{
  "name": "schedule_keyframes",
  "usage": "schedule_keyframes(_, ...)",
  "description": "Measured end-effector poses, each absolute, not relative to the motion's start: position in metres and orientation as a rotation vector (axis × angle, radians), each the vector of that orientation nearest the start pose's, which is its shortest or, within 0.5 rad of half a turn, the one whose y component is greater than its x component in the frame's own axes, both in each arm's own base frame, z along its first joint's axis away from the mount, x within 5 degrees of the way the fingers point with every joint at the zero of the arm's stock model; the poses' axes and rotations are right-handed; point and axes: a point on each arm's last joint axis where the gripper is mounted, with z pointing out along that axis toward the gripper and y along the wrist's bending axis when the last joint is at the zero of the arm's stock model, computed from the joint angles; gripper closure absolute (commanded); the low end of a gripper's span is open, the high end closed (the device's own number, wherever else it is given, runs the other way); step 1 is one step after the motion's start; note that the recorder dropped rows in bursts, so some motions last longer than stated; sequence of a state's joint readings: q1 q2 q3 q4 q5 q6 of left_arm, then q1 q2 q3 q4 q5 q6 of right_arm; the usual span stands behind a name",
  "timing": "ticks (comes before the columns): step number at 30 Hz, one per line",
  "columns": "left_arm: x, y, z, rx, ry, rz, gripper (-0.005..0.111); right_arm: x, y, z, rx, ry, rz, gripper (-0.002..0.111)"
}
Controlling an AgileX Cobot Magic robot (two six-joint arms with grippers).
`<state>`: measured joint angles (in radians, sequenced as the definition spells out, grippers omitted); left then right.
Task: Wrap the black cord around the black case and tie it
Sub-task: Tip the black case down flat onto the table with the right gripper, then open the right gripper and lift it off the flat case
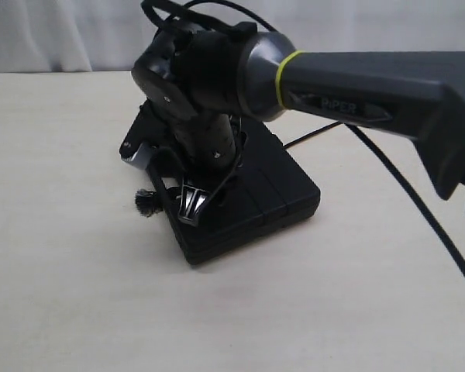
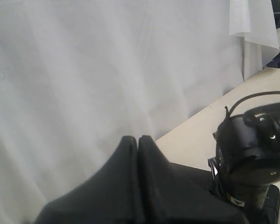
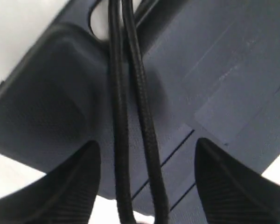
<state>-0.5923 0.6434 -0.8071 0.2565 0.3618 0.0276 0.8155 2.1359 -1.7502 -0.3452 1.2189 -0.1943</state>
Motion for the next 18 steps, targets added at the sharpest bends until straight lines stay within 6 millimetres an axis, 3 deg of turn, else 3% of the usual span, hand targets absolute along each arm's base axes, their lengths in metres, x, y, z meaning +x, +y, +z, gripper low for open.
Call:
schedule_keyframes(3,0.108,-0.063,0.398,0.635,1.548,-0.170,0.107,0.319,0.295,0.193,-1.594,2.494,-0.471,0.058)
schedule_keyframes(9,0.108,-0.063,0.398,0.636,1.547,-0.168,0.107,0.322,0.297,0.188,-1.574,2.407,-0.524,0.102)
schedule_keyframes(14,0.108,-0.063,0.398,0.636,1.547,-0.168,0.107,0.318,0.306,0.195,-1.583,2.264,-0.683,0.104)
schedule_keyframes(18,0.108,-0.063,0.398,0.636,1.547,-0.168,0.107,0.314,0.313,0.215,-1.505,2.131,-0.799,0.104)
